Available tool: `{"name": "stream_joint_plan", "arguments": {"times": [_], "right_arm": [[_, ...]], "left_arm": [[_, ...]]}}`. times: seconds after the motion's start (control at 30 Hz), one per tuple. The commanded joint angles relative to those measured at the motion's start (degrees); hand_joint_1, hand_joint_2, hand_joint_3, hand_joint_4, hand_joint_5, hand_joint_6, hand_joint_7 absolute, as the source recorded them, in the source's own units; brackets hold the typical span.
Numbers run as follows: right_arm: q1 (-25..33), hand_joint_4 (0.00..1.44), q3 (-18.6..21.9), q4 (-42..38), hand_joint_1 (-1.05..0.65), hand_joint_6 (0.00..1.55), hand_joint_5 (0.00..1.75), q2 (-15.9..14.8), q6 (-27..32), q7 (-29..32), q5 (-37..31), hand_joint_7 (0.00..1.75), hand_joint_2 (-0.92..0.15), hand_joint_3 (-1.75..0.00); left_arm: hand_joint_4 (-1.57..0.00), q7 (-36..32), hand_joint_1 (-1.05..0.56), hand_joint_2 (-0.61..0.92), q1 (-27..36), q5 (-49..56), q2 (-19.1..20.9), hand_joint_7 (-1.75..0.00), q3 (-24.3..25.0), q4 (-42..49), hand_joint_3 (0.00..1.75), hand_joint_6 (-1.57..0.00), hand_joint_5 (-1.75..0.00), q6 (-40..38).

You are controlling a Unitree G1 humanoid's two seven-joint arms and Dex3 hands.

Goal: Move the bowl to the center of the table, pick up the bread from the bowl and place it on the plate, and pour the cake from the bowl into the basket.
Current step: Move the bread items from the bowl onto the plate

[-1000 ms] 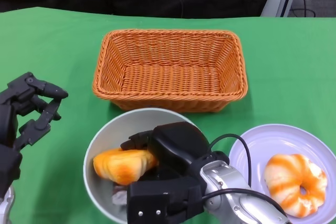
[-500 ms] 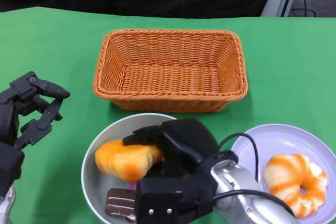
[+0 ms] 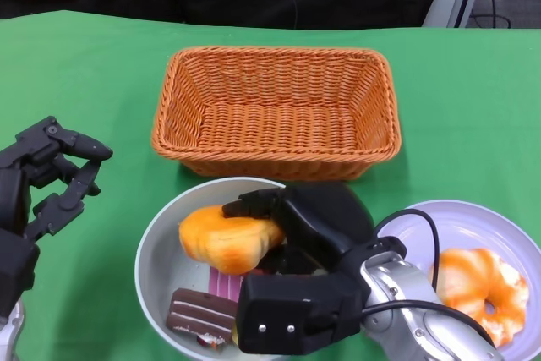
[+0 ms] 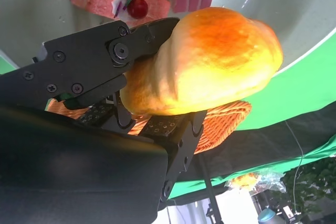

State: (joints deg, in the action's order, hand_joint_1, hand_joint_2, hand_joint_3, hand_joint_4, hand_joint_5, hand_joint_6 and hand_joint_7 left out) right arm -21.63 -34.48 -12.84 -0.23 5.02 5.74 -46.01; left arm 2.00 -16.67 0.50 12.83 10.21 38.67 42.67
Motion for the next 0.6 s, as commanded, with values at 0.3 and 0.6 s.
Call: {"name": "stream_joint_plan", "arguments": {"times": [0.3,0.6], "right_arm": [[0.49,0.72,2.68,2.40,-0.22,1.14,1.42,-1.25,-0.85,2.85,0.23,0.01,-0.92,-0.09],[2.08,0.73,5.99,7.67,-0.19,1.18,1.61,-0.93,-2.25,2.98,3.71,0.03,-0.92,-0.08]], "left_arm": [[-0.75,-0.14,-0.09,0.92,0.07,-0.42,0.64,-1.14,0.19,1.26,0.43,-0.75,-1.50,0.49],[-0.74,0.05,-0.10,0.92,0.05,-0.40,0.89,-1.13,0.14,2.13,0.42,-0.75,-1.50,1.23]]}}
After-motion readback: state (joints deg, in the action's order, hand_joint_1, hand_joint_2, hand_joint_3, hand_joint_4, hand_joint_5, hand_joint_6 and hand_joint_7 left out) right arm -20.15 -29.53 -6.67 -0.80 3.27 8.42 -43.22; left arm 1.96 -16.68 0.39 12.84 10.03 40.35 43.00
